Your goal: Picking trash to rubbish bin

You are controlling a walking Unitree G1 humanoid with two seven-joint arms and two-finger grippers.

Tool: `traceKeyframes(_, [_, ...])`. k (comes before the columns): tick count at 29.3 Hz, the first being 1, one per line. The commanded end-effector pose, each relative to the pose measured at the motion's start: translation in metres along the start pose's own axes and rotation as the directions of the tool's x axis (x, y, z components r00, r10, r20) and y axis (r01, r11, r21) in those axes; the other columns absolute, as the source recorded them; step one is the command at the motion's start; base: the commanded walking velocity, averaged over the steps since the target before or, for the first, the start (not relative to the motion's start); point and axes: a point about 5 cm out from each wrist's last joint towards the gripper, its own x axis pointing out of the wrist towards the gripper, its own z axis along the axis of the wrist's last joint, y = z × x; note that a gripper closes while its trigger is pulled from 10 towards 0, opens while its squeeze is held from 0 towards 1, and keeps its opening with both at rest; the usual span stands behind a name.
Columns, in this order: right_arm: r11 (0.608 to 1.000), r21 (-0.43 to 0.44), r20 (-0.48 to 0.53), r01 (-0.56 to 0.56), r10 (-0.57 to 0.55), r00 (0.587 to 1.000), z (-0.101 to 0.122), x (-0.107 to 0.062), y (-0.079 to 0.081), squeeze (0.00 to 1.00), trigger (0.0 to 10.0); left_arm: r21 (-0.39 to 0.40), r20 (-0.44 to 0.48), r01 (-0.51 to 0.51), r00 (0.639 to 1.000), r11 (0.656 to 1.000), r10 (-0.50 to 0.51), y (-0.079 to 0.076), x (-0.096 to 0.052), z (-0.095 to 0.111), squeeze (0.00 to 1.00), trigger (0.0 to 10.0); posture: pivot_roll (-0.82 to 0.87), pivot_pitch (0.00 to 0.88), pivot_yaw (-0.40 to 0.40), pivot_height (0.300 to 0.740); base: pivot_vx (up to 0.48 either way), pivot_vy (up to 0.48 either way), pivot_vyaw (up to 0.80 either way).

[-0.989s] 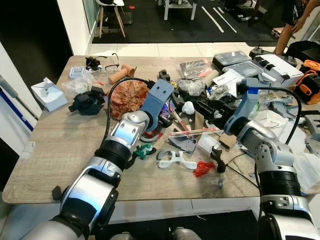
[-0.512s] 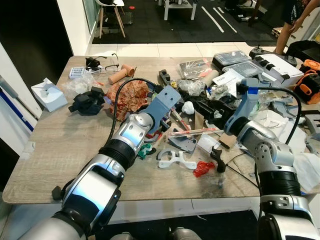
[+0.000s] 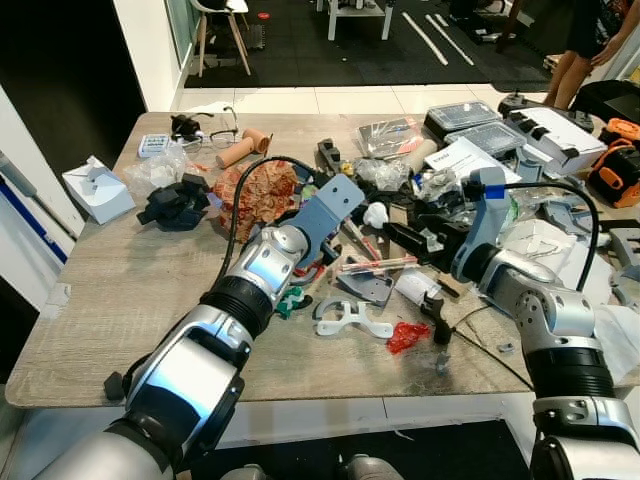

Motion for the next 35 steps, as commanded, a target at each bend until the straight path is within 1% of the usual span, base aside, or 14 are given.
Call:
traceKeyframes(1, [1.000, -0.004, -0.021, -0.012, 0.012, 1.000, -0.001, 0.000, 0.001, 0.00, 10.0, 0.018, -0.006, 0.013, 1.000, 1.000, -0.013, -0.004, 0.002, 0.001, 0.00, 9.6, -0.10, 0.000, 0.001, 0.740, 0.000, 0.000, 0.00])
traceKeyframes(2, [1.000, -0.004, -0.021, -0.012, 0.012, 1.000, -0.001, 0.000, 0.001, 0.00, 10.0, 0.018, -0.006, 0.013, 1.000, 1.000, -0.013, -0.004, 0.002, 0.001, 0.00, 9.6, -0.10, 0.000, 0.001, 0.740, 0.000, 0.000, 0.00])
traceKeyframes(3, [1.000, -0.005, -0.021, -0.012, 0.012, 1.000, -0.001, -0.001, 0.001, 0.00, 10.0, 0.024, -0.007, 0.016, 1.000, 1.000, -0.016, -0.004, 0.002, 0.001, 0.00, 6.9, -0.10, 0.000, 0.000, 0.740, 0.000, 0.000, 0.00])
traceKeyframes(4, [1.000, -0.005, -0.021, -0.012, 0.012, 1.000, -0.001, -0.001, 0.001, 0.00, 10.0, 0.024, -0.007, 0.016, 1.000, 1.000, -0.016, -0.004, 0.002, 0.001, 0.00, 6.9, -0.10, 0.000, 0.000, 0.740, 0.000, 0.000, 0.00])
traceKeyframes(5, [1.000, -0.005, -0.020, -0.011, 0.011, 1.000, -0.001, -0.001, 0.001, 0.00, 10.0, 0.031, -0.009, 0.019, 1.000, 0.999, -0.019, -0.004, 0.002, 0.001, 0.00, 1.2, -0.10, 0.000, 0.001, 0.740, 0.000, 0.000, 0.00])
traceKeyframes(6, [1.000, -0.005, -0.020, -0.011, 0.011, 1.000, -0.001, -0.001, 0.001, 0.00, 10.0, 0.031, -0.009, 0.019, 1.000, 0.999, -0.019, -0.004, 0.002, 0.001, 0.00, 1.2, -0.10, 0.000, 0.001, 0.740, 0.000, 0.000, 0.00])
traceKeyframes(7, [1.000, -0.005, -0.020, -0.011, 0.011, 1.000, 0.000, -0.001, 0.001, 0.00, 10.0, 0.040, -0.010, 0.022, 1.000, 0.999, -0.022, -0.005, 0.002, 0.001, 0.00, 0.0, -0.10, 0.000, 0.001, 0.740, 0.000, 0.000, 0.00])
traceKeyframes(12, [1.000, -0.006, -0.017, -0.011, 0.011, 1.000, 0.000, -0.001, 0.001, 0.00, 10.0, 0.060, -0.015, 0.033, 0.999, 0.998, -0.032, -0.006, 0.002, 0.001, 0.00, 0.0, -0.10, 0.000, 0.001, 0.740, 0.000, 0.000, 0.00])
traceKeyframes(27, [1.000, -0.006, -0.016, -0.016, 0.016, 1.000, 0.001, -0.001, 0.002, 0.00, 10.0, 0.061, -0.011, 0.041, 0.999, 0.997, -0.041, -0.006, 0.003, 0.000, 0.00, 0.0, -0.10, 0.000, 0.001, 0.740, 0.000, 0.000, 0.00])
traceKeyframes(29, [1.000, -0.007, -0.015, -0.014, 0.014, 1.000, 0.001, -0.002, 0.002, 0.00, 10.0, 0.026, 0.027, 0.071, 0.997, 0.997, -0.072, -0.005, 0.001, 0.003, 0.00, 0.0, -0.11, 0.000, 0.002, 0.740, 0.000, 0.000, 0.00])
traceKeyframes(31, [1.000, -0.008, -0.014, -0.012, 0.012, 1.000, 0.002, -0.002, 0.001, 0.00, 10.0, -0.019, 0.114, 0.107, 0.988, 0.994, -0.104, 0.000, -0.003, 0.010, 0.00, 0.0, -0.11, 0.000, 0.001, 0.740, 0.000, 0.000, 0.00])
traceKeyframes(32, [1.000, -0.008, -0.012, -0.010, 0.010, 1.000, 0.002, -0.003, 0.001, 0.00, 10.0, -0.035, 0.156, 0.099, 0.983, 0.994, -0.092, 0.007, -0.006, 0.013, 0.00, 1.1, -0.10, 0.000, -0.001, 0.740, 0.000, 0.000, 0.00])
traceKeyframes(34, [1.000, -0.009, -0.012, -0.008, 0.008, 1.000, 0.003, -0.003, 0.000, 0.00, 10.0, 0.003, 0.219, 0.047, 0.975, 0.999, -0.046, 0.020, -0.012, 0.017, 0.00, 10.0, -0.10, 0.000, -0.002, 0.740, 0.000, 0.000, 0.00])
traceKeyframes(35, [1.000, -0.009, -0.012, -0.008, 0.008, 1.000, 0.003, -0.003, 0.000, 0.00, 10.0, 0.003, 0.219, 0.047, 0.975, 0.999, -0.046, 0.020, -0.012, 0.017, 0.00, 10.0, -0.10, 0.000, -0.002, 0.740, 0.000, 0.000, 0.00])
